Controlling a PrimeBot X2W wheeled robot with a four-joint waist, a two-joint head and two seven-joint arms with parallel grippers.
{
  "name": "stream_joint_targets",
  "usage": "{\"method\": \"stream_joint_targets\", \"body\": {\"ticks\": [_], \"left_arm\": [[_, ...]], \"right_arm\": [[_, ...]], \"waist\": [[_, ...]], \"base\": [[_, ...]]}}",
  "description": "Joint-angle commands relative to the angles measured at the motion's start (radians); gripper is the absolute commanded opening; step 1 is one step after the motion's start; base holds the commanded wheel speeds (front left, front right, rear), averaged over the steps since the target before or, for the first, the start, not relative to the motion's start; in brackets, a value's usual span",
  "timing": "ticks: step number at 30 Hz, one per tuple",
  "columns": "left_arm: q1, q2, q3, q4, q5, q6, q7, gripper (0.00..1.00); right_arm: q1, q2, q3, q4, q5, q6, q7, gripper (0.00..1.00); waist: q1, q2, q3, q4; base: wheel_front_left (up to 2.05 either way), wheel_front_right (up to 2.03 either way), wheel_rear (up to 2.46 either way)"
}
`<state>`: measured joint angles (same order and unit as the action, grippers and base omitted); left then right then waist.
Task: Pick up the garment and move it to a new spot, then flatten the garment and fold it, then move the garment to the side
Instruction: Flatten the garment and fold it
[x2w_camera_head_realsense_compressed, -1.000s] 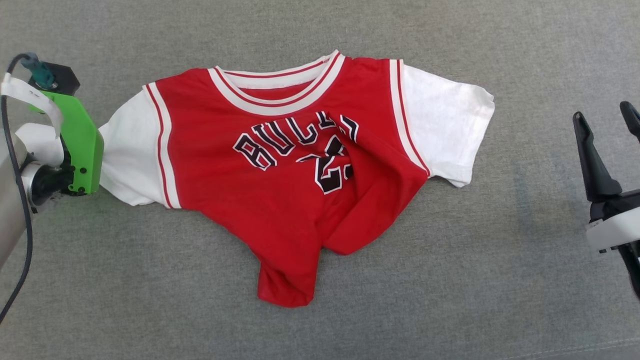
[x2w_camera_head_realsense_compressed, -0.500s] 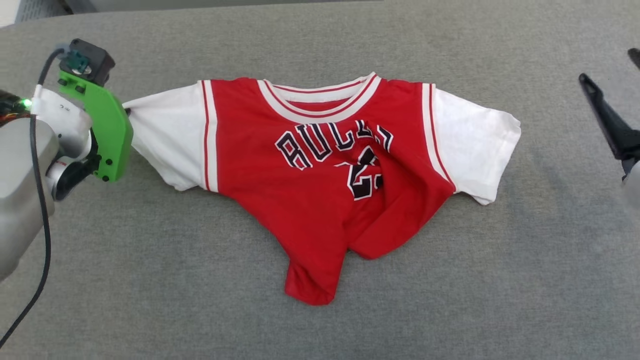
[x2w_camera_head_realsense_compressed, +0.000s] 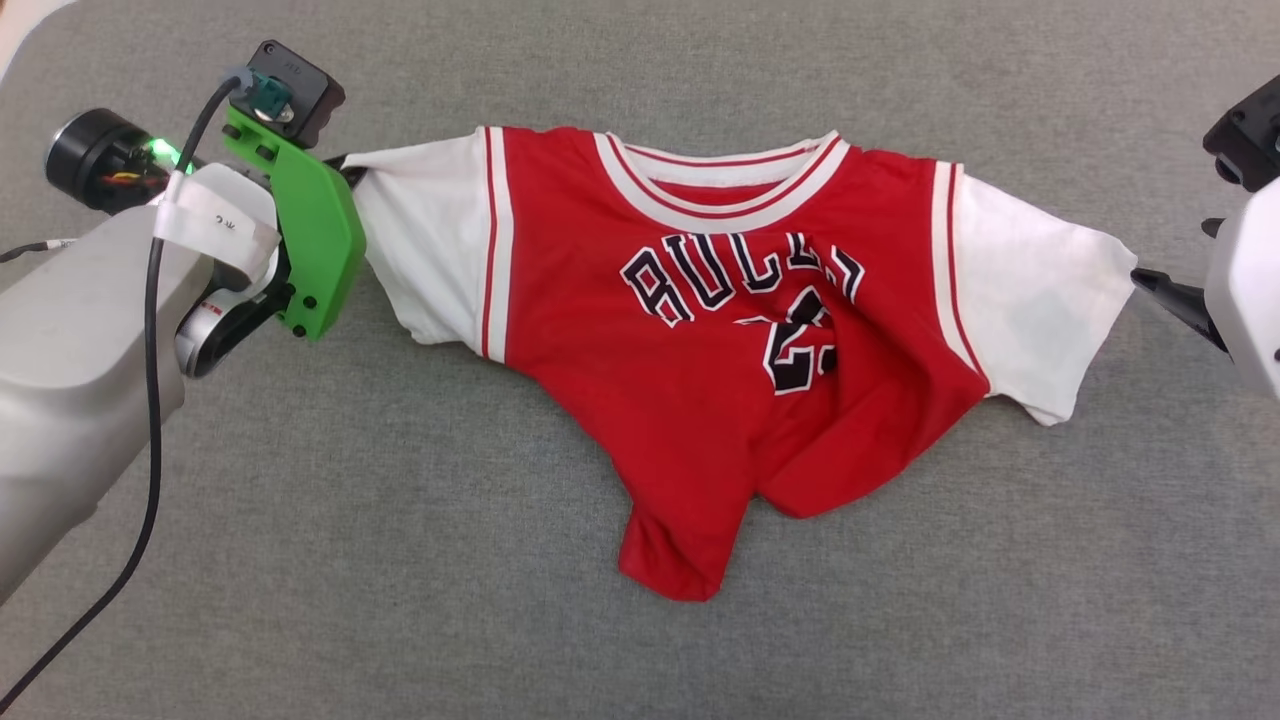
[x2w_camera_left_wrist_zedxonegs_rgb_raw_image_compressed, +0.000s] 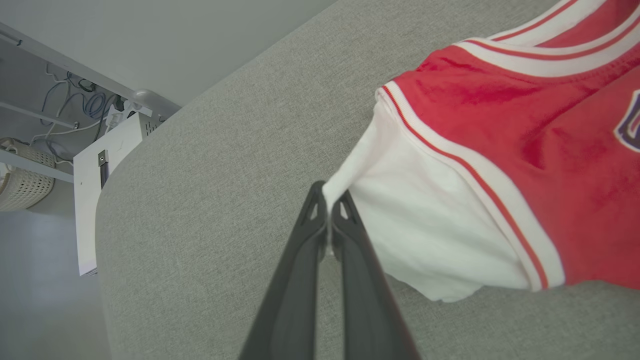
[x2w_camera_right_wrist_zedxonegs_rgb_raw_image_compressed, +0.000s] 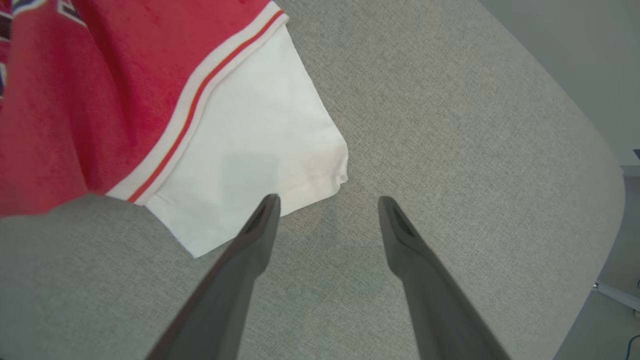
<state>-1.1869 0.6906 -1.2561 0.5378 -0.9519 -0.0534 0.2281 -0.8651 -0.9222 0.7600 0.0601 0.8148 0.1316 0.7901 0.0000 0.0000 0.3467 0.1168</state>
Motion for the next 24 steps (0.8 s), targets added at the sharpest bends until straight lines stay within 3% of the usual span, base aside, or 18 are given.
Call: {"method": "stream_joint_targets", "body": {"ticks": [1, 12, 21, 22, 23, 24], "left_arm": [[-0.020, -0.003, 0.002, -0.008, 0.017, 0.010, -0.009, 0.00], [-0.049, -0.002, 0.012, -0.083, 0.042, 0.052, -0.033, 0.00], [-0.054, 0.004, 0.014, -0.101, 0.045, 0.063, -0.041, 0.00], [-0.053, 0.005, 0.014, -0.099, 0.045, 0.063, -0.042, 0.00], [-0.053, 0.007, 0.014, -0.097, 0.046, 0.063, -0.043, 0.00], [-0.052, 0.008, 0.013, -0.095, 0.046, 0.062, -0.044, 0.00]], "right_arm": [[-0.030, 0.010, 0.019, 0.026, 0.009, -0.001, 0.011, 1.00], [-0.125, 0.065, 0.175, 0.247, 0.025, -0.001, -0.043, 1.00], [-0.115, 0.084, 0.286, 0.319, 0.102, -0.001, -0.093, 1.00], [-0.120, 0.087, 0.296, 0.321, 0.108, -0.001, -0.104, 0.81], [-0.128, 0.087, 0.304, 0.319, 0.108, -0.001, -0.117, 0.23], [-0.138, 0.088, 0.310, 0.319, 0.107, -0.001, -0.141, 0.00]], "waist": [[0.0000, 0.0000, 0.029, 0.022], [0.0000, 0.0000, 0.123, 0.061], [0.0000, 0.0000, 0.148, 0.059], [0.0000, 0.0000, 0.145, 0.056], [0.0000, 0.0000, 0.142, 0.053], [0.0000, 0.0000, 0.136, 0.051]], "base": [[0.00, 0.00, 0.00], [0.00, 0.00, 0.00], [0.00, 0.00, 0.00], [0.00, 0.00, 0.00], [0.00, 0.00, 0.00], [0.00, 0.00, 0.00]]}}
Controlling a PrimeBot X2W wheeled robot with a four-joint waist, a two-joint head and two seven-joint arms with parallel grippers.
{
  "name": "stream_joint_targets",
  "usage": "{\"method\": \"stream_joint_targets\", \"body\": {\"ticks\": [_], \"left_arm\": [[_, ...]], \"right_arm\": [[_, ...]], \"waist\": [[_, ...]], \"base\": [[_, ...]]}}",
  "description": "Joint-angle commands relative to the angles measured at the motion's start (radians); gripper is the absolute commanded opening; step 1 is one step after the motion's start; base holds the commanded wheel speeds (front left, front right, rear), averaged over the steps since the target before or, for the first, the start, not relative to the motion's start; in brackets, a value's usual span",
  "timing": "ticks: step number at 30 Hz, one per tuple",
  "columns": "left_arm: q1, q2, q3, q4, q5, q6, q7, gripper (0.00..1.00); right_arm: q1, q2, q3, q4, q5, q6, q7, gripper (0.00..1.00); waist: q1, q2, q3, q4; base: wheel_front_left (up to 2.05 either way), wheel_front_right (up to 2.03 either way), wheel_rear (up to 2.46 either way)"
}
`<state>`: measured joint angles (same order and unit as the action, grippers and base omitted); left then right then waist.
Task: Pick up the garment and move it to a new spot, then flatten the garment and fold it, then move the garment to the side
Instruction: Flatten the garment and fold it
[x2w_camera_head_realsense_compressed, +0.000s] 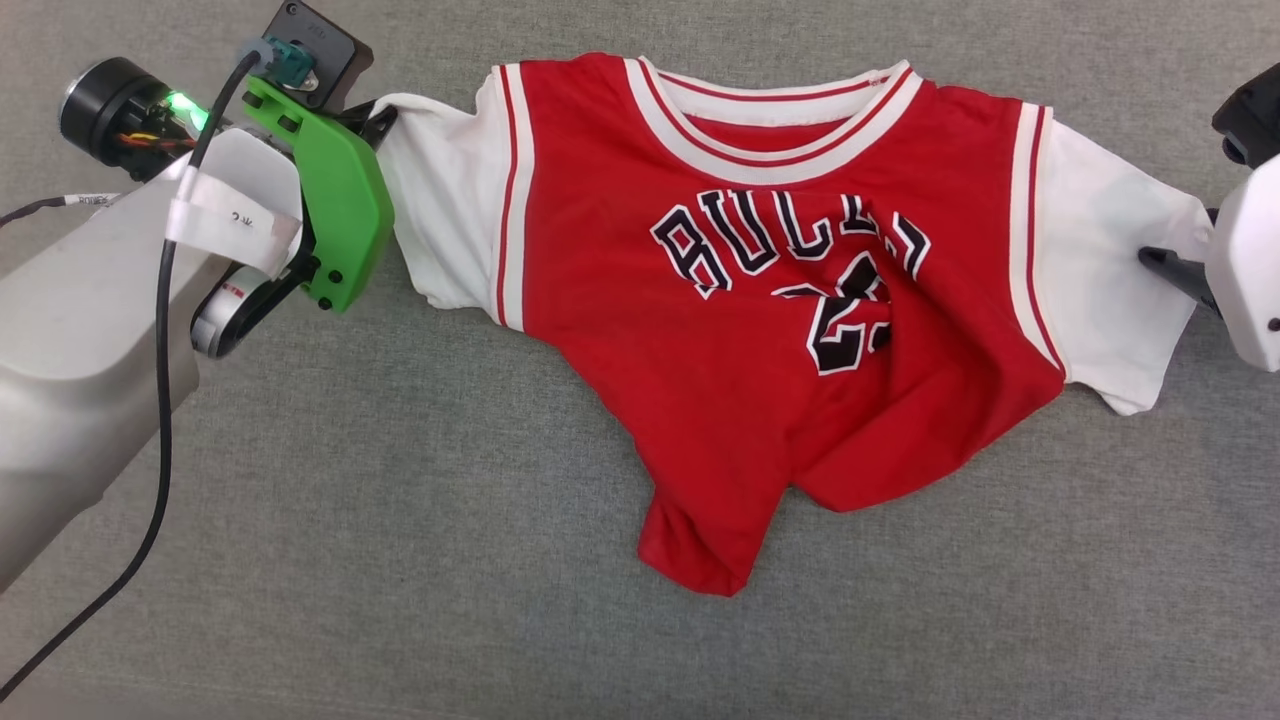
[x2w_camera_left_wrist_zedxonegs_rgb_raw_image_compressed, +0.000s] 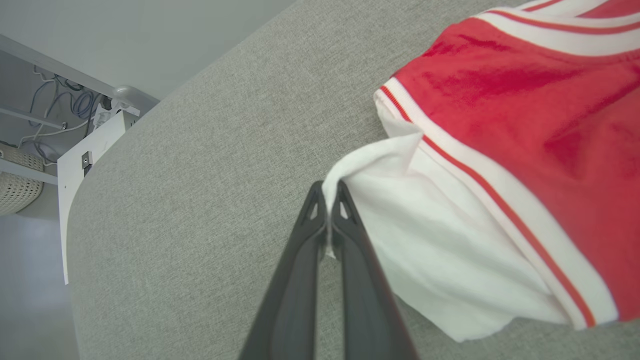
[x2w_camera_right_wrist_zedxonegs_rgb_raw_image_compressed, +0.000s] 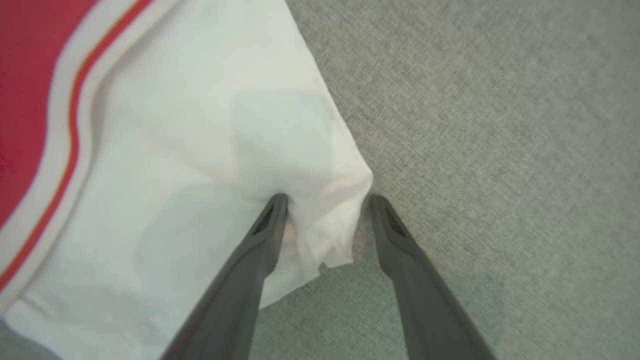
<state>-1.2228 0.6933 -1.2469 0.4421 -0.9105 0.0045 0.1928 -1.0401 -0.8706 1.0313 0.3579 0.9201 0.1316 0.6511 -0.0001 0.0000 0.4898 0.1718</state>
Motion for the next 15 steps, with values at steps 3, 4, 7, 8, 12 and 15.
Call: {"method": "stream_joint_targets", "body": {"ticks": [3, 4, 7, 8, 12, 15], "left_arm": [[-0.013, 0.010, 0.003, 0.010, 0.006, 0.001, -0.015, 0.00], [-0.011, 0.011, 0.003, 0.012, 0.007, 0.000, -0.017, 0.00], [-0.009, 0.018, 0.004, 0.014, 0.013, -0.009, -0.040, 0.00], [-0.009, 0.021, 0.004, 0.012, 0.015, -0.012, -0.049, 0.00], [-0.012, 0.040, 0.007, -0.002, 0.040, -0.010, -0.096, 0.00], [-0.021, 0.053, 0.014, -0.024, 0.063, 0.004, -0.137, 0.00]], "right_arm": [[0.011, 0.047, 0.042, 0.024, 0.013, -0.001, -0.076, 0.00], [0.004, 0.049, 0.043, 0.025, 0.013, -0.001, -0.099, 0.00], [-0.017, 0.053, 0.035, 0.031, 0.013, -0.001, -0.188, 0.00], [-0.023, 0.053, 0.028, 0.031, 0.015, -0.001, -0.217, 0.00], [-0.039, 0.048, 0.002, 0.028, 0.026, -0.001, -0.329, 0.00], [-0.050, 0.035, -0.010, 0.017, 0.020, -0.001, -0.394, 0.00]], "waist": [[0.0001, 0.0000, -0.035, -0.014], [0.0001, 0.0000, -0.046, -0.017], [0.0001, 0.0000, -0.093, -0.030], [0.0001, 0.0000, -0.108, -0.033], [0.0001, 0.0000, -0.175, -0.052], [0.0001, 0.0000, -0.226, -0.064]], "base": [[0.00, 0.00, 0.00], [0.00, 0.00, 0.00], [0.00, 0.00, 0.00], [0.00, 0.00, 0.00], [0.00, 0.00, 0.00], [0.00, 0.00, 0.00]]}}
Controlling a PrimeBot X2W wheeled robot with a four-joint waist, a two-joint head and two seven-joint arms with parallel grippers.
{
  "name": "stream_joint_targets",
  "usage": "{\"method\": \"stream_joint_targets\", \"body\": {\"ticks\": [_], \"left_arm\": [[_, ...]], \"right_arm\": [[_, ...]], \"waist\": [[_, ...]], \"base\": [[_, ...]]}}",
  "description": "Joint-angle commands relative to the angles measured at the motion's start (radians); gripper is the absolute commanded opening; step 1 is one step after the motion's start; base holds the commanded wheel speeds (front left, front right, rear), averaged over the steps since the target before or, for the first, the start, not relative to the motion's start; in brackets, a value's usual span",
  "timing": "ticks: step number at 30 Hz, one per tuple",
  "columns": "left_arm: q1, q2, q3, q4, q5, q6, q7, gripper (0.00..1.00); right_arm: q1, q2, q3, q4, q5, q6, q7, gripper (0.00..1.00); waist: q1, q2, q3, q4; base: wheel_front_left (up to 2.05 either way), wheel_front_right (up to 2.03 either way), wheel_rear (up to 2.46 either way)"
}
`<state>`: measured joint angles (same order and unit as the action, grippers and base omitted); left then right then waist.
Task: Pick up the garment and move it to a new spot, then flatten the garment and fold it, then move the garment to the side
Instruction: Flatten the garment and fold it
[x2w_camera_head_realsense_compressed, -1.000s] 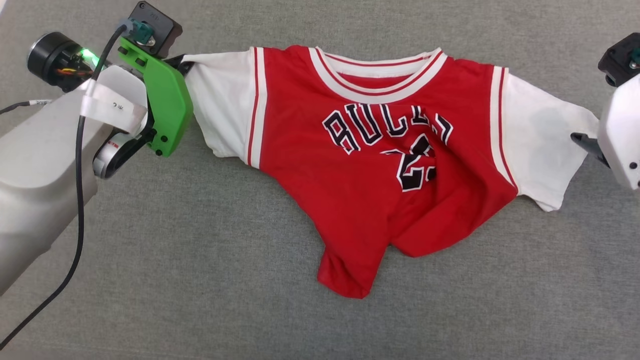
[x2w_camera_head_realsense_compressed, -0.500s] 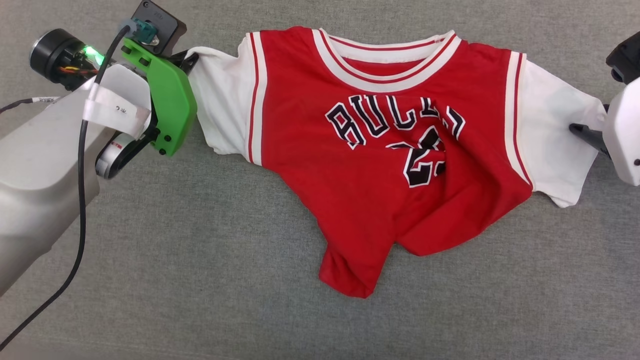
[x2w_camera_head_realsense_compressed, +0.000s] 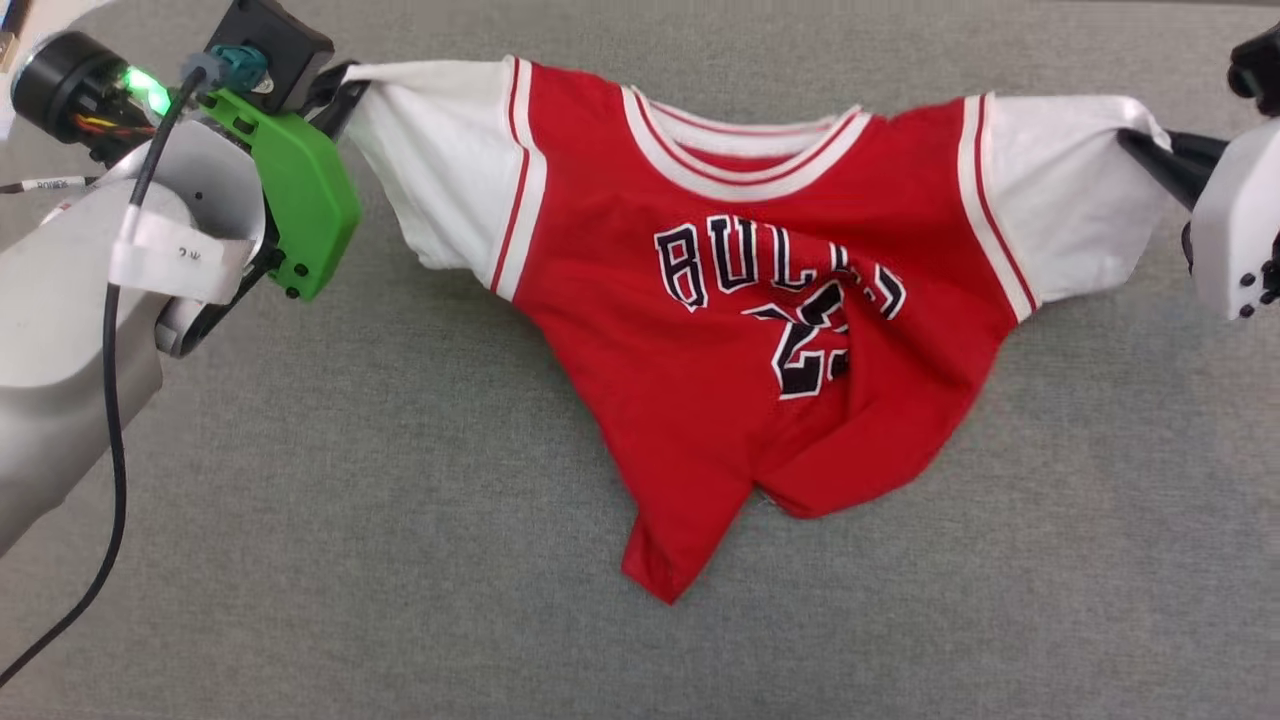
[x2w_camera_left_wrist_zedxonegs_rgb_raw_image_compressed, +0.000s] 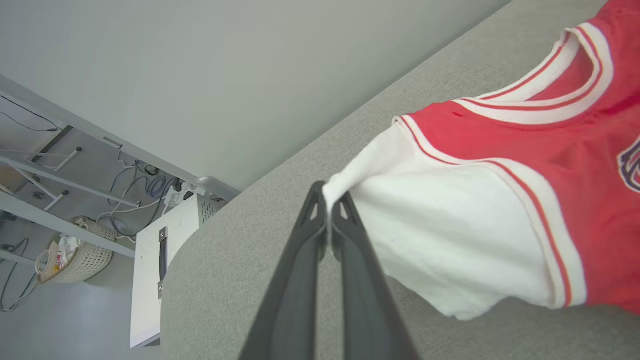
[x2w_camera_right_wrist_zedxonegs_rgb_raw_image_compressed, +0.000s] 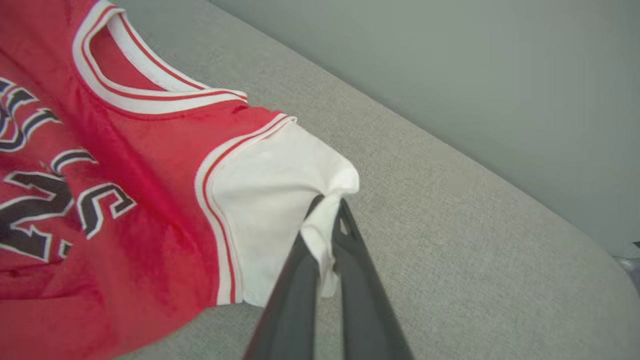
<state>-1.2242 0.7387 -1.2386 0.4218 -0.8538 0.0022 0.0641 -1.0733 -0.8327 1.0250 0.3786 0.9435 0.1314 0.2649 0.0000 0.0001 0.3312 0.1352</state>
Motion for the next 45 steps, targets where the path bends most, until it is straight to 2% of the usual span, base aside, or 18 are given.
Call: {"method": "stream_joint_targets", "body": {"ticks": [1, 12, 16, 20, 28, 38, 45], "left_arm": [[-0.023, 0.010, 0.010, -0.011, 0.011, 0.013, -0.020, 0.00], [-0.089, 0.073, 0.077, -0.134, 0.046, 0.076, -0.110, 0.00], [-0.129, 0.097, 0.103, -0.170, 0.051, 0.093, -0.109, 0.00], [-0.179, 0.092, 0.121, -0.196, 0.057, 0.095, -0.100, 0.00], [-0.284, 0.018, 0.154, -0.165, 0.062, 0.102, -0.092, 0.00], [-0.473, -0.097, 0.199, 0.045, 0.077, 0.065, -0.115, 0.00], [-0.609, -0.167, 0.239, 0.191, 0.088, 0.046, -0.176, 0.00]], "right_arm": [[-0.019, -0.007, -0.007, -0.007, -0.005, -0.001, -0.024, 0.00], [-0.070, -0.023, -0.118, -0.036, -0.037, -0.001, -0.164, 0.00], [-0.092, -0.017, -0.173, -0.032, -0.049, -0.001, -0.178, 0.00], [-0.120, -0.010, -0.230, -0.032, -0.066, -0.001, -0.184, 0.00], [-0.217, 0.048, -0.308, -0.007, -0.141, -0.001, -0.170, 0.00], [-0.461, 0.111, -0.321, 0.134, -0.253, -0.001, -0.144, 0.00], [-0.661, 0.159, -0.296, 0.247, -0.302, -0.001, -0.180, 0.00]], "waist": [[0.0000, -0.0001, -0.081, -0.031], [0.0000, -0.0001, -0.212, -0.065], [0.0000, -0.0001, -0.237, -0.070], [0.0000, -0.0001, -0.244, -0.068], [0.0000, -0.0001, -0.181, -0.075], [0.0000, -0.0001, 0.036, -0.095], [0.0000, -0.0001, 0.157, -0.098]], "base": [[0.00, 0.00, 0.00], [0.00, 0.00, 0.00], [0.00, 0.00, 0.00], [0.00, 0.00, 0.00], [0.00, 0.00, 0.00], [0.00, 0.00, 0.00], [0.00, 0.00, 0.00]]}}
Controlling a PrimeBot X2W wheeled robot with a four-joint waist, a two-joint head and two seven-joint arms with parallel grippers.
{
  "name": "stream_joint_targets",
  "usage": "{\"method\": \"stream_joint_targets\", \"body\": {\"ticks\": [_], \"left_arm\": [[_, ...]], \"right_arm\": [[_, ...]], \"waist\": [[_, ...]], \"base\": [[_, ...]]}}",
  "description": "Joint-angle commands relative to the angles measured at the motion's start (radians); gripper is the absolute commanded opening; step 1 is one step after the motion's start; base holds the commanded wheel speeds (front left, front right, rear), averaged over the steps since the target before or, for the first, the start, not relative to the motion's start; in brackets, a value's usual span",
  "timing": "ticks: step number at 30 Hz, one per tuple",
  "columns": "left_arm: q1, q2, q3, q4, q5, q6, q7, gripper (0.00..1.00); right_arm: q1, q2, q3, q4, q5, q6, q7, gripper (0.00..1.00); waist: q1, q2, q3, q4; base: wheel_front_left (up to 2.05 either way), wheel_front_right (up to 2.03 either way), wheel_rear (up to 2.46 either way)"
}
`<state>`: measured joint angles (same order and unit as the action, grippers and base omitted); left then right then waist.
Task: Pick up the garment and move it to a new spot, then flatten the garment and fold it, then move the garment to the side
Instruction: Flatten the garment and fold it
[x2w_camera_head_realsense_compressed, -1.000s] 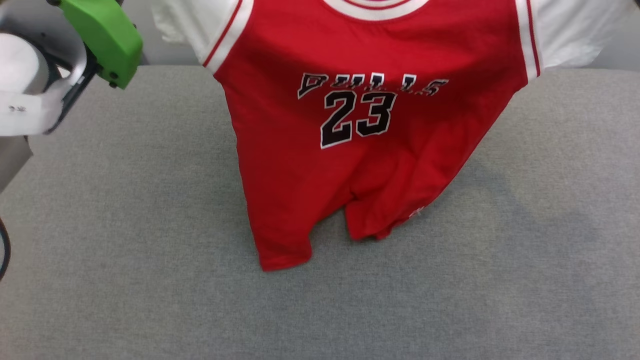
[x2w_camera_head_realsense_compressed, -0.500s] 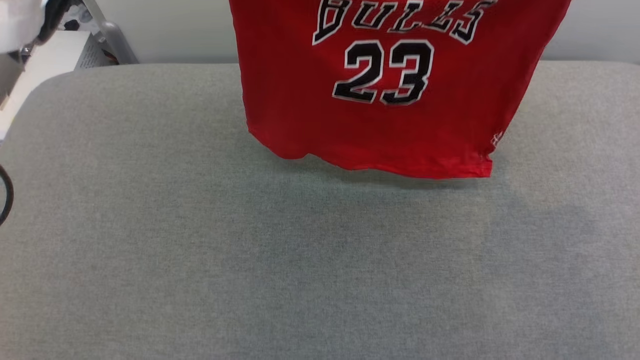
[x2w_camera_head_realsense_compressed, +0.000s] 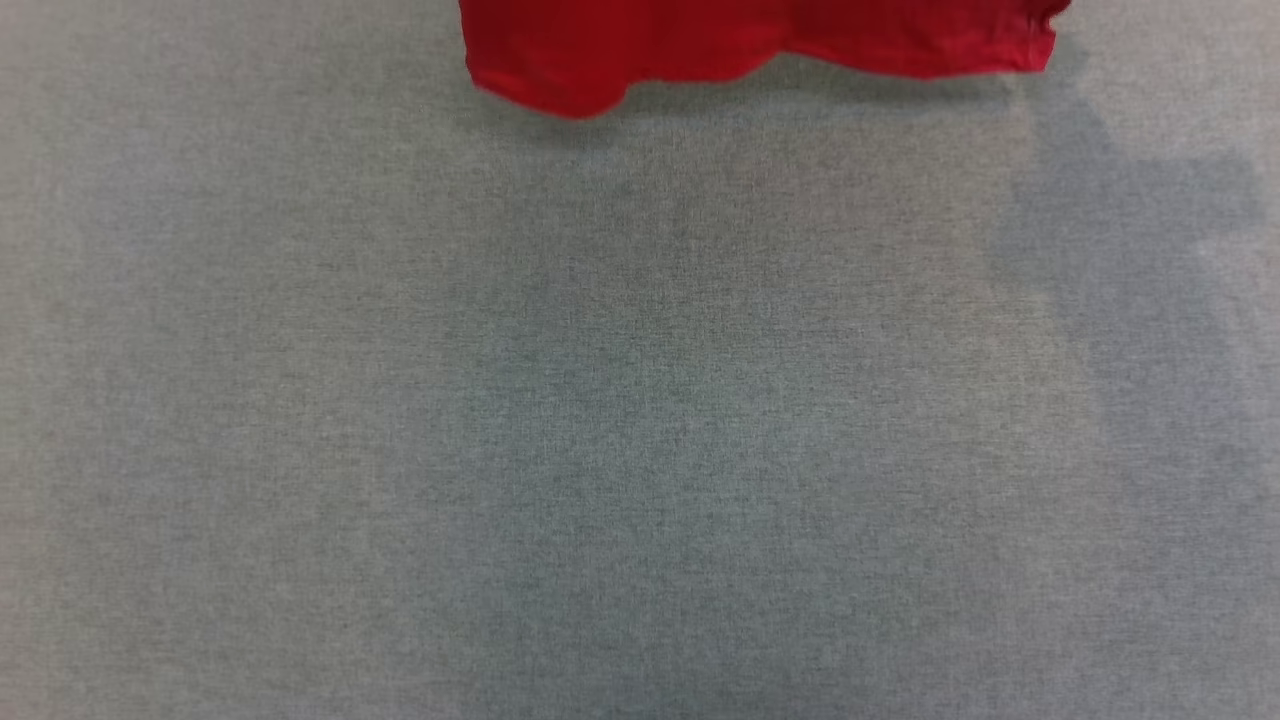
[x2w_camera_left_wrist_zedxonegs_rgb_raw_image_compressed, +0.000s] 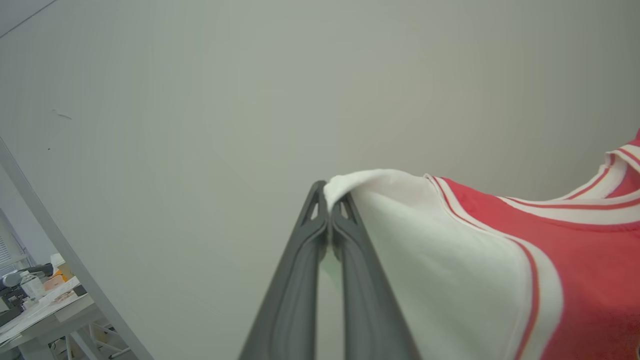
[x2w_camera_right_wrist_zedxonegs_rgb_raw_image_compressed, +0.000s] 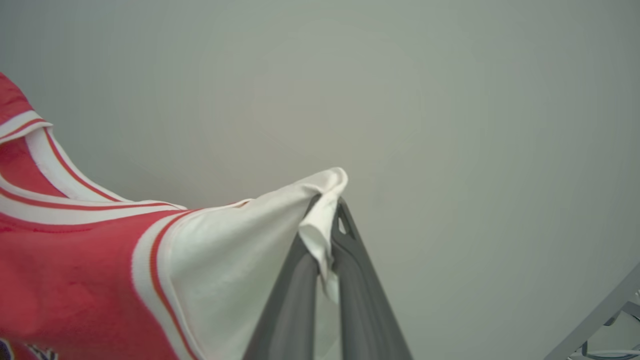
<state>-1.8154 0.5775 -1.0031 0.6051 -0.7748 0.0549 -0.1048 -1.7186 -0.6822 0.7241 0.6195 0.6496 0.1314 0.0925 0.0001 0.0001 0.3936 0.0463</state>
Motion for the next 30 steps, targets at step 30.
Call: {"method": "stream_joint_targets", "body": {"ticks": [30], "left_arm": [[0.546, 0.066, 0.126, -0.019, -0.052, 0.038, -0.157, 0.00]], "right_arm": [[0.338, 0.094, 0.304, 0.065, 0.232, -0.001, -0.285, 0.00]], "waist": [[-0.0001, -0.0001, -0.038, -0.041]], "base": [[0.00, 0.00, 0.00]]}}
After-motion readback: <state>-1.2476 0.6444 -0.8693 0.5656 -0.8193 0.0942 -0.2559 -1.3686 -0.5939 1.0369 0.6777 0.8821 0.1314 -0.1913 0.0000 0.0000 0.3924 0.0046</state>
